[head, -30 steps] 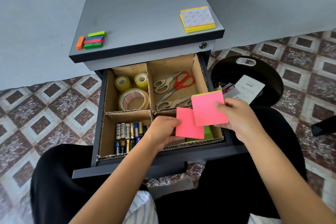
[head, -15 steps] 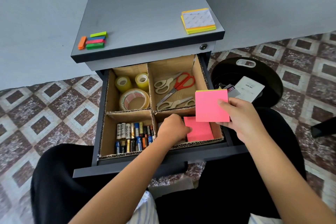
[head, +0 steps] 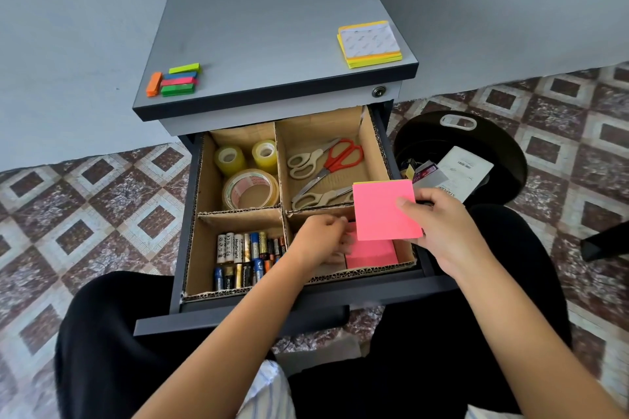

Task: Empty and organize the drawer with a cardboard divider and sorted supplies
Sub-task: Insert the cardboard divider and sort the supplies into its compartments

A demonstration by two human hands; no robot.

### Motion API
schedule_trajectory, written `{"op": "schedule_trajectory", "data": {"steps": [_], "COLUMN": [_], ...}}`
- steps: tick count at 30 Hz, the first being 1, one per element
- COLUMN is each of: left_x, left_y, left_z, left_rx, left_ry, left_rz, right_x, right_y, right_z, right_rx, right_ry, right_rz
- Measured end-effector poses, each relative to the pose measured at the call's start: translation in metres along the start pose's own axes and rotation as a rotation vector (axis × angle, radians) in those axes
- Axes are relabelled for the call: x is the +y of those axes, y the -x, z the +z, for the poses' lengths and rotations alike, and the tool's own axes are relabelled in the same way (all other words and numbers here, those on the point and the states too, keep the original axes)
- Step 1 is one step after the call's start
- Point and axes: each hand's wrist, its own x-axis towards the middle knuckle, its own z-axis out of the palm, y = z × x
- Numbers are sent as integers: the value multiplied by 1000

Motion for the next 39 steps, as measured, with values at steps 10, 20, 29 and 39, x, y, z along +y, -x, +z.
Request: {"op": "schedule_trajectory", "data": {"steps": [10,20,29,39], "left_x": [-2,-14,-21,-24], "left_y": [35,49,50,50], "left_z": [-25,-79,-97,-94], "left_rx": [-121,287,401,368], "left_ry": [494,523,579,580], "left_rz": [82,159,139,118], "right_x": [6,2,17,15], "right_y": [8,5,-11,-24], "right_z": [20,14,44,45], "right_rx": [-67,-200,-251,-280], "right_ry": [152,364,879,988], "right_rz": [-29,-3,-68,-48]}}
